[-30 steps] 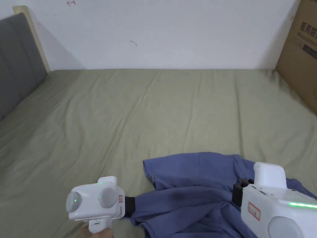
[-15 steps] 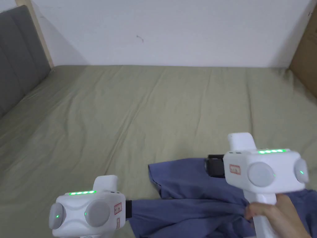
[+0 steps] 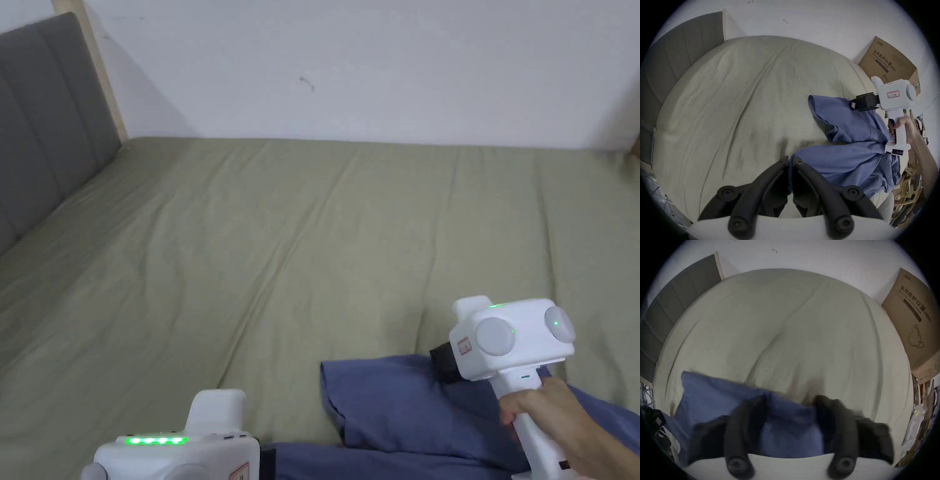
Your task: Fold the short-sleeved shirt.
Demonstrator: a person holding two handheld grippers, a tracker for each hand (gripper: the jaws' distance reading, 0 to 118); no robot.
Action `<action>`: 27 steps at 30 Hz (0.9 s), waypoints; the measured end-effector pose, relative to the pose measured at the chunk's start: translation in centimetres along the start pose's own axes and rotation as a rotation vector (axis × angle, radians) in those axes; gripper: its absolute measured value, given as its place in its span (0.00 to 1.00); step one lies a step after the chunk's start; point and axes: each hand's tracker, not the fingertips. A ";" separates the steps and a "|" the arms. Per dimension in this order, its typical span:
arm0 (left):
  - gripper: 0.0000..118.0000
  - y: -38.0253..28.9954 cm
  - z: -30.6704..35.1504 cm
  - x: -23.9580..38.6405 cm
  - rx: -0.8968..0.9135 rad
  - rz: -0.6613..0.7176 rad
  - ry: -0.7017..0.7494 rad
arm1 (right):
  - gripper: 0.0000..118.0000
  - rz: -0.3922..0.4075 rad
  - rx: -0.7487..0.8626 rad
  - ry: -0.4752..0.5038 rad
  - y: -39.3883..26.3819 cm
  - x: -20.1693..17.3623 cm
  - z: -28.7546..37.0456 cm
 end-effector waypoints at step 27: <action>0.03 5.2 20.0 2.1 0.399 -0.080 0.156 | 0.05 -0.337 0.538 -0.157 -6.1 11.9 35.7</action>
